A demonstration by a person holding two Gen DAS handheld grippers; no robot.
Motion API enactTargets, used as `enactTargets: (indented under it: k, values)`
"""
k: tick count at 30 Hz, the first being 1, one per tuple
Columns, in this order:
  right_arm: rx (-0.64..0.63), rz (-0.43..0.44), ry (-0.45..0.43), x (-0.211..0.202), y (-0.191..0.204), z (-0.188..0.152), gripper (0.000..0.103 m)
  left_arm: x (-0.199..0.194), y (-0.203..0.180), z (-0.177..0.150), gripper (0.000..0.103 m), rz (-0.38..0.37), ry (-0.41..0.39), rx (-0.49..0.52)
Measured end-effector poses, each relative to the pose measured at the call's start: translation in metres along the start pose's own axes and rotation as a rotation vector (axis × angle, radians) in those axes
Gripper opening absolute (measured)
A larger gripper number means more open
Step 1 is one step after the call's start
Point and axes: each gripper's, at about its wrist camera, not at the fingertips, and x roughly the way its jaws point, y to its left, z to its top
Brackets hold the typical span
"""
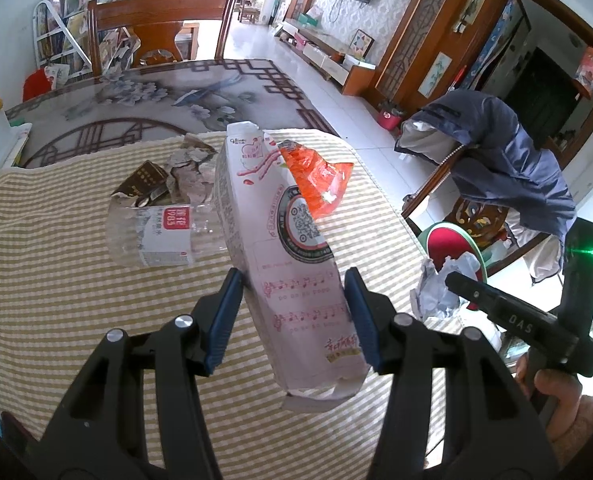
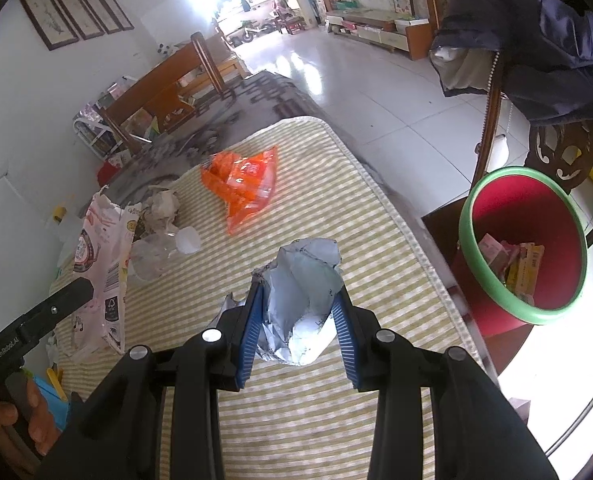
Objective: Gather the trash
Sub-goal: 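Carry the wrapper and crumpled paper to the red bucket and open both tools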
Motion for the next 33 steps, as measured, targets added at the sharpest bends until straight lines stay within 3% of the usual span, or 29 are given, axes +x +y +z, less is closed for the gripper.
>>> enactTargets:
  k: [12,33]
  values:
    - [-0.026,0.009,-0.015,-0.010,-0.040,0.033,0.034,0.013,-0.051,0.021,0.051,0.002,-0.053,0.003]
    - [0.074,-0.007,-0.048,-0.033,-0.152,0.069,0.034,0.059,-0.151,0.040,0.051,-0.009,-0.018,0.075]
